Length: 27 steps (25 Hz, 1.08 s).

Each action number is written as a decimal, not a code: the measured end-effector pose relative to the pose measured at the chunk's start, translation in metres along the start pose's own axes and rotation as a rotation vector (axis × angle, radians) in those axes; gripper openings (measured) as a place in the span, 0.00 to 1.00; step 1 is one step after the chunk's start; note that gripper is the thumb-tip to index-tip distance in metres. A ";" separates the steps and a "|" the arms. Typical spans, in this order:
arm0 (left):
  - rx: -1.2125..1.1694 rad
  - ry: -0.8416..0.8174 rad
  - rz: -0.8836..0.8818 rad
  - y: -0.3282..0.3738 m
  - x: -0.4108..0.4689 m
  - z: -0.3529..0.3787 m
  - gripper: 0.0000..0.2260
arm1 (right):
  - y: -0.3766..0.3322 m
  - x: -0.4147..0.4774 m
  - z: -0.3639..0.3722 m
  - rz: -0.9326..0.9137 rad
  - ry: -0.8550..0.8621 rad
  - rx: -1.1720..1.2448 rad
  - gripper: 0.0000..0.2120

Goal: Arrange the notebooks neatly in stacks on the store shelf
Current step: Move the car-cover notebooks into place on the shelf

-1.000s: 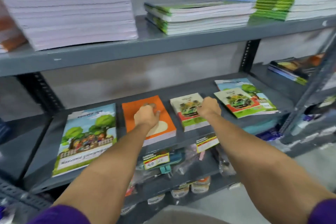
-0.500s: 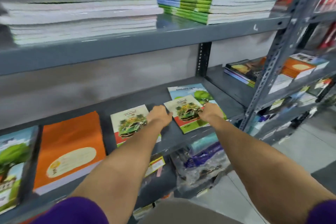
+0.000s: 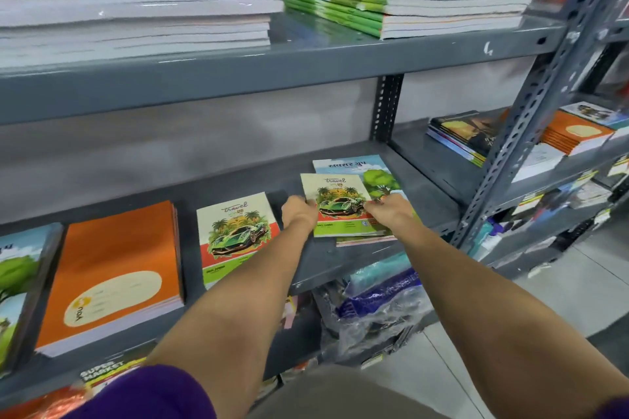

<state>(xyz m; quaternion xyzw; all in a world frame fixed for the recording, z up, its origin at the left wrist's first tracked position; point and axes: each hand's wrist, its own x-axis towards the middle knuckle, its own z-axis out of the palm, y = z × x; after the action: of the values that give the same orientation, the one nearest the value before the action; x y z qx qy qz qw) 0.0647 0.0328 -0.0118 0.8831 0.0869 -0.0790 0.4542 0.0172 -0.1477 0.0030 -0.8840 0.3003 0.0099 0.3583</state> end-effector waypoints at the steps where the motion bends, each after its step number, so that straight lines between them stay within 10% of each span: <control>1: -0.028 0.005 0.003 0.000 0.000 -0.010 0.15 | -0.005 -0.002 0.005 0.011 0.002 0.043 0.21; 27: 0.608 0.349 0.049 -0.111 -0.054 -0.161 0.11 | -0.081 -0.102 0.107 -0.358 -0.113 -0.051 0.15</control>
<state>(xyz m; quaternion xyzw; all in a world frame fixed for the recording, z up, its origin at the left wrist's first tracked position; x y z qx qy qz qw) -0.0035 0.2229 0.0051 0.9800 0.1143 0.0619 0.1504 -0.0022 0.0196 -0.0017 -0.9301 0.1172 0.0032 0.3481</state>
